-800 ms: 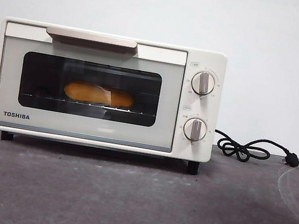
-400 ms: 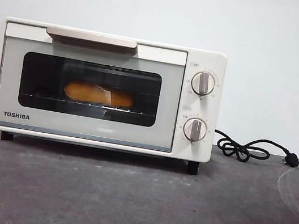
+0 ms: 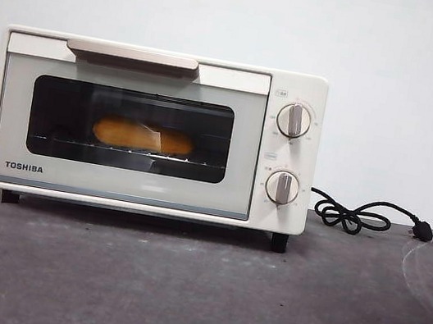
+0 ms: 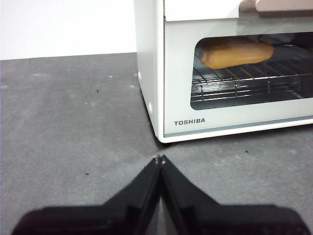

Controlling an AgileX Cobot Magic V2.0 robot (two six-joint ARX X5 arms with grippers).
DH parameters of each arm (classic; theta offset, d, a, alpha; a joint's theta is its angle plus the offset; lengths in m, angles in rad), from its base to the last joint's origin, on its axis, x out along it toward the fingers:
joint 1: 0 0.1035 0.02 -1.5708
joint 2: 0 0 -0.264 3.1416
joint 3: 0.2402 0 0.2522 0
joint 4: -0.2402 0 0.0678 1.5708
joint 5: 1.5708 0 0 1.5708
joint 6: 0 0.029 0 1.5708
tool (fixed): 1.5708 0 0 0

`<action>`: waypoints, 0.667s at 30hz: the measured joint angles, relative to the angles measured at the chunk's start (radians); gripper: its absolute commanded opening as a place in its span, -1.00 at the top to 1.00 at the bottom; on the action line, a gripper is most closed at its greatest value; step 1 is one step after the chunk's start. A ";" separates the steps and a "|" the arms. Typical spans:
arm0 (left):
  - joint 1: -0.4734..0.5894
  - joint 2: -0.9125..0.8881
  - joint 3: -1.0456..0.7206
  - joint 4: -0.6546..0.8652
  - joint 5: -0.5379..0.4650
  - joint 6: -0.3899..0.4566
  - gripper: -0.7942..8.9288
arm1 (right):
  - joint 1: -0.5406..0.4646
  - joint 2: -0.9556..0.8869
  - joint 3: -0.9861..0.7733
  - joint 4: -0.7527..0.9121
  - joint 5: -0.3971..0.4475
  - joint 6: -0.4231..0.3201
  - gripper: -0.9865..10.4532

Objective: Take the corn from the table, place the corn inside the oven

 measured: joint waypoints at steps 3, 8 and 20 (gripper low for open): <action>0.000 0.003 0.000 0.000 0.000 0.000 0.84 | 0.000 0.000 0.000 0.000 0.001 0.032 0.85; 0.000 0.003 0.000 0.000 0.000 0.000 0.84 | 0.000 0.000 0.000 0.001 0.001 0.045 0.85; 0.000 0.004 0.000 0.000 0.000 0.000 0.84 | 0.000 0.000 0.000 0.001 0.001 0.048 0.85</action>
